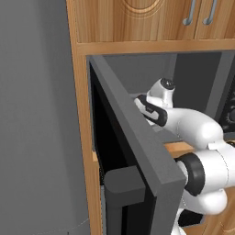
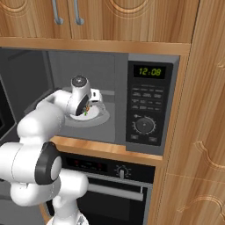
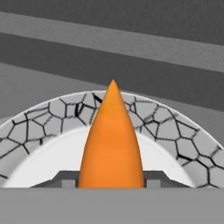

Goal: Pick the carrot from the counter and place it in the microwave.

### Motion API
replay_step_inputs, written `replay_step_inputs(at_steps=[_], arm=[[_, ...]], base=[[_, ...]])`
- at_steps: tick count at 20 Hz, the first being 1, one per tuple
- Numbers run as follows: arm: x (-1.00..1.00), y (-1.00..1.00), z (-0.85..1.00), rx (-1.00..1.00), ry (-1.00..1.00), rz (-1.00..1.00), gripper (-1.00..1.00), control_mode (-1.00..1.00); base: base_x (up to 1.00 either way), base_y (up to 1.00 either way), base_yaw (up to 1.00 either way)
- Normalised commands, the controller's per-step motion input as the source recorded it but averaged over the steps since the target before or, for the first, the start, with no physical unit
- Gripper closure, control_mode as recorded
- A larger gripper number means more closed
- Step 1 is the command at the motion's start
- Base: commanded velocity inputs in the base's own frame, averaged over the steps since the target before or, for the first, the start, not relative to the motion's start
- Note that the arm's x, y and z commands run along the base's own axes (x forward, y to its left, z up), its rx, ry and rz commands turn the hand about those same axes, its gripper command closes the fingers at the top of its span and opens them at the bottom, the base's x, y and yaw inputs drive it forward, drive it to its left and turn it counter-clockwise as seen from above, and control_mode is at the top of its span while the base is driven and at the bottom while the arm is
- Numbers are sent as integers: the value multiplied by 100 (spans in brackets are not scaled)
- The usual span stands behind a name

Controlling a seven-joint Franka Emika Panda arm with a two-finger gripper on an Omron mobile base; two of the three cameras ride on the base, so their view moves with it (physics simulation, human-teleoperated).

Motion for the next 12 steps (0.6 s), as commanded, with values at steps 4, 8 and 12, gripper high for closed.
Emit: replay_step_inputs(at_steps=[4,8,12], arm=[[-20,5,0,0,0,0,-100,-100],[-12,0,12,0,-2,0,-100,-100],[-72,0,34,0,-10,0,-100,-100]], base=[[0,0,0],[0,0,0],[0,0,0]])
